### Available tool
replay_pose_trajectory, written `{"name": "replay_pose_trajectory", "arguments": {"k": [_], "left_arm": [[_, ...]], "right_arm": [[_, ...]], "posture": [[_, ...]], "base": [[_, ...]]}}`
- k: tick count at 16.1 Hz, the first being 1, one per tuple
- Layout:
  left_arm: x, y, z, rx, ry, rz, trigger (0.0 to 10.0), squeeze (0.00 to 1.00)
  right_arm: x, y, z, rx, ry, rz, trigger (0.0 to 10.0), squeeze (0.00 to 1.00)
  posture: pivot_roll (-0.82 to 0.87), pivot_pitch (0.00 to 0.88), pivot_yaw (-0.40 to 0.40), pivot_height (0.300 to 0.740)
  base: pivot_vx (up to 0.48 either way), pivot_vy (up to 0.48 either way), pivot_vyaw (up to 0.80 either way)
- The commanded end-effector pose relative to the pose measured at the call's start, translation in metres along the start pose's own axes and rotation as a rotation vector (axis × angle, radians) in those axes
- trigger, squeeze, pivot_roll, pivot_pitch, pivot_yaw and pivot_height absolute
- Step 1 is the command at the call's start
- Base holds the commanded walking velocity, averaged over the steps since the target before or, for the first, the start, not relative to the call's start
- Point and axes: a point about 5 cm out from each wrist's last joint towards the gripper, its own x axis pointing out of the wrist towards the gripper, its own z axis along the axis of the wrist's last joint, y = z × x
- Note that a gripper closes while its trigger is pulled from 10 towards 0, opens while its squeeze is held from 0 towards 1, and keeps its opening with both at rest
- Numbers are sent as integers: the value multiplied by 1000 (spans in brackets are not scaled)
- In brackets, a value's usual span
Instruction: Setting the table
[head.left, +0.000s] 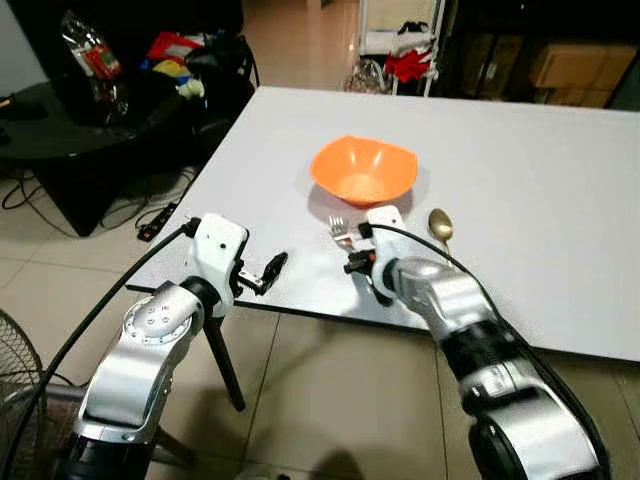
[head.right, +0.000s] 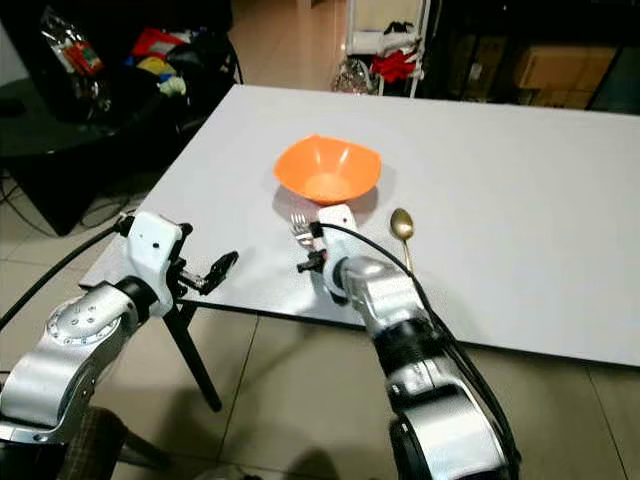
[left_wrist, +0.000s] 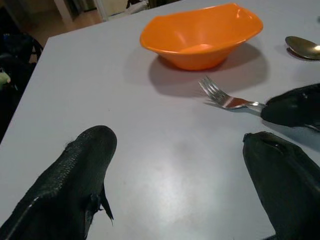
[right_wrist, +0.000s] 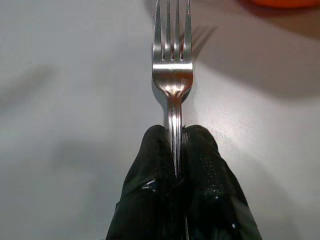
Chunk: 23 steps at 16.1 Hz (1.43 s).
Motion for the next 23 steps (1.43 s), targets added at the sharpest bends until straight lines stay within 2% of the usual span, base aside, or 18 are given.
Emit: {"name": "replay_pose_trajectory", "arguments": {"k": [1, 2, 3, 4, 6, 9, 11, 12, 13, 15, 16, 18, 19, 20, 22, 23], "left_arm": [[-3, 1, 3, 10, -7, 7, 10000, 0], [-3, 0, 4, 4, -9, 2, 10000, 0], [-2, 0, 4, 4, -8, 2, 10000, 0], [-2, 0, 4, 6, -5, 4, 10000, 0], [-1, 1, 4, 11, -1, 13, 10000, 0], [2, 0, 6, 4, -6, 16, 10000, 0], [5, -1, 7, 2, -11, 9, 10000, 0], [8, -1, 7, 4, -5, 10, 10000, 0], [9, -1, 7, 5, -2, 13, 10000, 0], [12, -2, 6, 15, 7, -5, 10000, 0], [14, -3, 6, 23, 6, -22, 10000, 0], [14, -5, 7, 32, 3, -52, 10000, 0], [14, -7, 7, 51, 10, -89, 10000, 0], [13, -7, 4, 66, 28, -115, 10000, 0], [10, -6, -1, 86, 59, -155, 10000, 0], [9, -4, -2, 89, 66, -149, 10000, 0]], "right_arm": [[4, -1, 0, 9, -7, -11, 10000, 0], [8, 2, 1, 22, -20, -5, 10000, 63], [10, 4, 3, 27, -32, 5, 10000, 396], [12, 6, 4, 39, -46, 11, 10000, 1000], [13, 7, 8, 55, -69, 24, 10000, 1000], [10, 8, 25, 82, -167, 103, 10000, 1000], [3, 4, 31, 81, -213, 164, 10000, 1000], [-13, -6, 30, 62, -255, 190, 10000, 1000], [-21, -10, 27, 38, -267, 188, 10000, 1000], [-30, -18, 14, -43, -243, 111, 10000, 1000], [-27, -26, 6, -111, -202, 16, 10000, 1000], [-24, -29, -1, -176, -162, -28, 10000, 1000], [-21, -30, -5, -208, -129, -41, 10000, 616], [-16, -33, -7, -260, -94, -77, 10000, 0], [-8, -31, -8, -305, -59, -81, 10000, 0], [-3, -23, -5, -298, -71, -35, 10000, 0]], "posture": [[83, 0, 35, 740], [84, 0, 35, 740], [84, 0, 34, 740], [84, 0, 34, 740], [84, 0, 34, 740], [84, 0, 34, 740], [83, 0, 32, 740], [64, 0, 44, 740], [55, 0, 52, 740], [32, 0, 73, 740], [25, 0, 81, 740], [24, 0, 86, 740], [24, 0, 89, 740], [27, 0, 89, 740], [33, 0, 85, 740], [41, 0, 80, 740]], "base": [[0, 0, 0], [0, 0, 0], [0, 0, 0], [0, 0, 0], [0, 0, 0], [0, 0, 0], [0, 0, 0], [0, 0, 0], [0, 0, 0], [0, 0, 0], [0, 0, 0], [0, 0, 0], [0, 0, 0], [0, 0, 0], [0, 0, 0], [0, 0, 0]]}}
